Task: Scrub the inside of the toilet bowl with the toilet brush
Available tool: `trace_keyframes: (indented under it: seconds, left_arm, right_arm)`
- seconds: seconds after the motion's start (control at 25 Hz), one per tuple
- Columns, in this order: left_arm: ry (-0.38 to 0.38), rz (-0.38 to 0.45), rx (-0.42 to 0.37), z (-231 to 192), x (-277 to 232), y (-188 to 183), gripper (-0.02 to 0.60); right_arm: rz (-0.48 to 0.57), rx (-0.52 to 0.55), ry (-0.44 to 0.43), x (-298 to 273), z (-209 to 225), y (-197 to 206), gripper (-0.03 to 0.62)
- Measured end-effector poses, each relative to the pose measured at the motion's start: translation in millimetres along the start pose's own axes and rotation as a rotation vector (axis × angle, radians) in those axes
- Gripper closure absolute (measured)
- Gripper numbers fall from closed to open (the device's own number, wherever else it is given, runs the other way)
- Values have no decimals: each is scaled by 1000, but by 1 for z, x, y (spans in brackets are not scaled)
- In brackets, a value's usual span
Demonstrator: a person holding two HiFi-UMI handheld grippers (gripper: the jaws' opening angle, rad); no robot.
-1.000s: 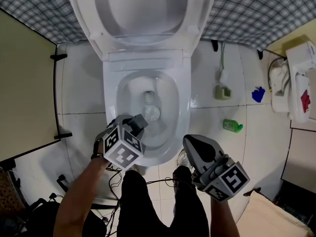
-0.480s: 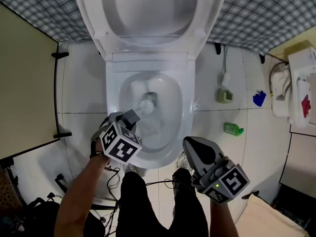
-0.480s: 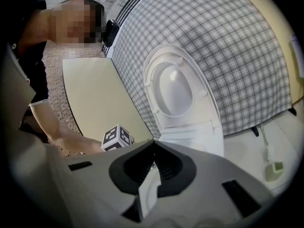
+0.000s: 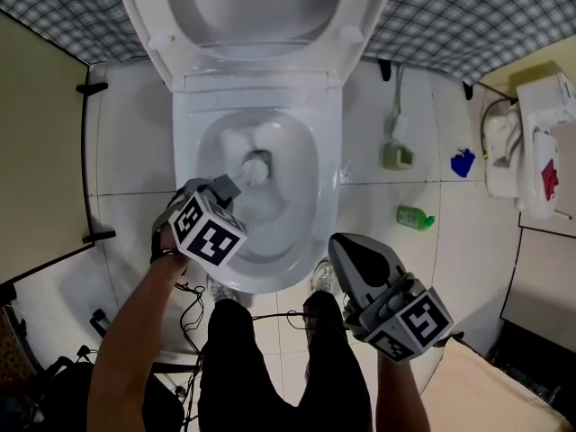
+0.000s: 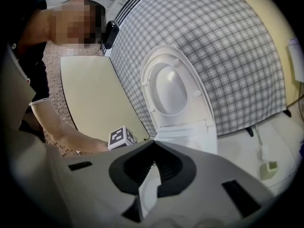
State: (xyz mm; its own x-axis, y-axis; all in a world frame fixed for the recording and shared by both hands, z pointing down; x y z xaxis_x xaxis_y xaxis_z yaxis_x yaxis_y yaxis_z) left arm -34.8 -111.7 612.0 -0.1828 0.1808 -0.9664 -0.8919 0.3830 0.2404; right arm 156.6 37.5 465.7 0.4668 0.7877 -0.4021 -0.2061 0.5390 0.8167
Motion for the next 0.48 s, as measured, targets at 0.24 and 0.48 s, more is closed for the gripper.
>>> trace_keyframes:
  seconds: [0.24,0.48]
  left_arm:
    - [84,-25,-70,19,9,20,416]
    - [111,-52,-153,35,26,31,416]
  right_arm:
    - [7,-11,-8,5,-9,6,594]
    - [15,4,-22,11,-23,3,594]
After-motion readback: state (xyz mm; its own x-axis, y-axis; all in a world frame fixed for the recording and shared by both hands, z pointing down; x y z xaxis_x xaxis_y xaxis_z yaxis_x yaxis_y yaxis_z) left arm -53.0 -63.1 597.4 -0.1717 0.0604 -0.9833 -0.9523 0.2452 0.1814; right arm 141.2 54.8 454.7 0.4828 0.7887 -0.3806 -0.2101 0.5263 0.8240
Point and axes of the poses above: the fingertips, and each gripper's own axes: x backward along the fingers, z to its right, y out of its underside, the point moved 7 cm from there along x, backward along the fingers, and after that the axes turned 3 degrees about -z, right-handed, at the moved point
